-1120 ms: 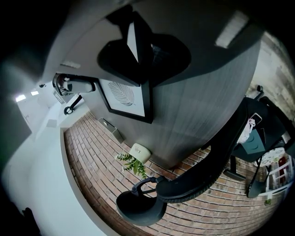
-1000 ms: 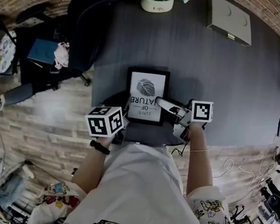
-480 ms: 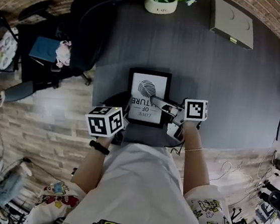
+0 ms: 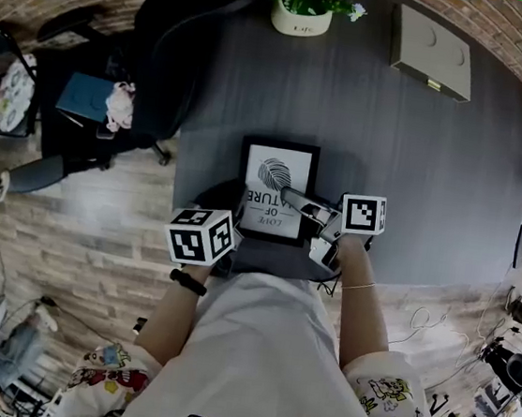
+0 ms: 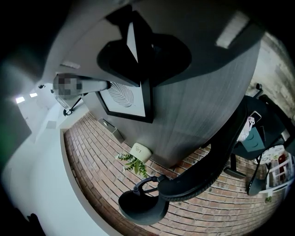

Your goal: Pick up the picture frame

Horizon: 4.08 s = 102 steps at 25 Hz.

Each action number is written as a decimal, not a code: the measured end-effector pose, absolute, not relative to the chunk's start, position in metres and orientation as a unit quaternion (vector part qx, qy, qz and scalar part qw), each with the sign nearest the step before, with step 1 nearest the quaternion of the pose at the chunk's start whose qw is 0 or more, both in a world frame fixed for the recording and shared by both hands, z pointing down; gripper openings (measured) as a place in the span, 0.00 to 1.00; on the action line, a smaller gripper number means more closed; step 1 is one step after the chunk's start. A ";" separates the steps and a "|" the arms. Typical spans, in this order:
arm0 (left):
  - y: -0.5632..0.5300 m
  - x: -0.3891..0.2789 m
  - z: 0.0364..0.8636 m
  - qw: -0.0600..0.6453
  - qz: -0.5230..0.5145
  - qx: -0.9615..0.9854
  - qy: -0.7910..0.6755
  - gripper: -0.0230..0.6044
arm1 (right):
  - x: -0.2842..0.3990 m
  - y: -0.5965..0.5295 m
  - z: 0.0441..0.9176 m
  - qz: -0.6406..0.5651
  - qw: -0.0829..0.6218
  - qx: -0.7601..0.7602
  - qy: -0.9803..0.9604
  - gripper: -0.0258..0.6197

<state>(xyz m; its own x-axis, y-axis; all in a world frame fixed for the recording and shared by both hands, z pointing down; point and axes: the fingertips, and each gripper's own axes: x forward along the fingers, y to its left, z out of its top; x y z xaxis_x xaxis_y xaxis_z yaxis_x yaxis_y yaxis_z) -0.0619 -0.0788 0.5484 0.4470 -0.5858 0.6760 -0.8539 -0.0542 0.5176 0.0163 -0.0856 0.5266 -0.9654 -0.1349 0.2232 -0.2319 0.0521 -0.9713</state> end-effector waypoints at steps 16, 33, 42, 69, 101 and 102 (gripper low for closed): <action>-0.077 -0.072 0.536 0.477 0.108 0.709 -0.509 0.22 | 0.014 -0.087 0.512 0.651 0.033 0.136 -0.746 0.06; -0.090 -0.079 0.467 0.388 0.076 0.759 -0.517 0.22 | 0.024 -0.104 0.447 0.570 -0.010 0.176 -0.803 0.06; -0.097 -0.075 0.410 0.319 0.057 0.789 -0.522 0.22 | 0.047 -0.112 0.390 0.453 -0.006 0.226 -0.862 0.06; -0.061 -0.065 0.330 0.160 0.091 0.825 -0.535 0.06 | 0.107 -0.080 0.292 0.078 0.073 0.438 -0.892 0.06; -0.074 -0.074 0.335 0.156 0.101 0.817 -0.546 0.06 | 0.118 -0.086 0.315 0.083 0.094 0.457 -0.881 0.06; -0.074 -0.074 0.336 0.157 0.101 0.817 -0.545 0.06 | 0.118 -0.087 0.315 0.083 0.094 0.457 -0.880 0.06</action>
